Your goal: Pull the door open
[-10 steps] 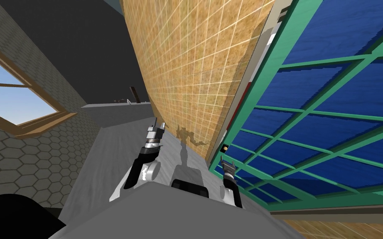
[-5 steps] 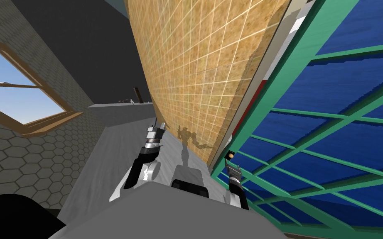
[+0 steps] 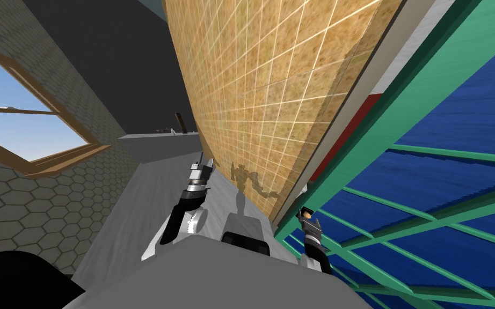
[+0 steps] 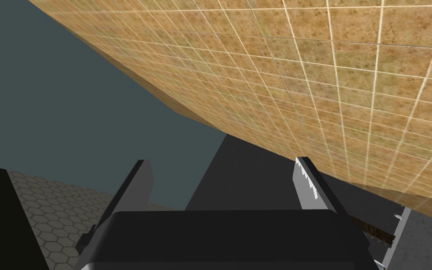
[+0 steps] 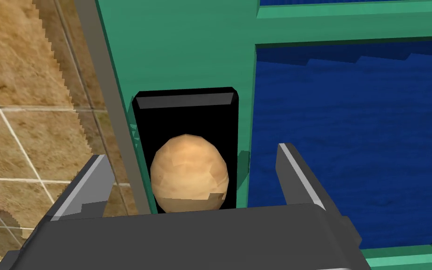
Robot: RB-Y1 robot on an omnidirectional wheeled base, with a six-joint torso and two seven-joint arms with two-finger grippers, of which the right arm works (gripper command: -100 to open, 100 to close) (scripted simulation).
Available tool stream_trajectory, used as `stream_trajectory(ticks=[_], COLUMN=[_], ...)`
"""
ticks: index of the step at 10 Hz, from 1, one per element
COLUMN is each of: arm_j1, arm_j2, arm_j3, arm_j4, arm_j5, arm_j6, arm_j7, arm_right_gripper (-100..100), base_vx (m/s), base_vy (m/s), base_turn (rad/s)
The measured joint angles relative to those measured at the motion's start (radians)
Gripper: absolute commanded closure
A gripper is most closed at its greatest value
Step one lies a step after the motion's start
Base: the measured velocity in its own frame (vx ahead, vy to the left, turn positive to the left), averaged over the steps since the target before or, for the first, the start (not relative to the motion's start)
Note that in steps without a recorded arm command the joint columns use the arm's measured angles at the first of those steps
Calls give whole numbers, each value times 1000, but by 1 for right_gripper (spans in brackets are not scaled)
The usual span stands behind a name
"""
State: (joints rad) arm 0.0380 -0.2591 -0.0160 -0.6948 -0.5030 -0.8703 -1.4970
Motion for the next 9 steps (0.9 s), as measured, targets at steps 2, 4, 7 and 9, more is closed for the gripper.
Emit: stream_trajectory(ticks=[2, 4, 7, 9], arm_j1=[1, -1, 0, 4], arm_j2=[-1, -1, 0, -12], arm_j3=[-1, 0, 1, 14], arm_j4=[0, 0, 1, -11], arm_j5=[0, 0, 1, 8], arm_j6=[-1, 1, 2, 1], arm_j7=[-1, 1, 1, -14], arm_right_gripper=[100, 100, 100, 100], base_vx=[-26, -15, -33, -177], base_vy=[0, 0, -4, 1], base_turn=[-4, 7, 27, 61])
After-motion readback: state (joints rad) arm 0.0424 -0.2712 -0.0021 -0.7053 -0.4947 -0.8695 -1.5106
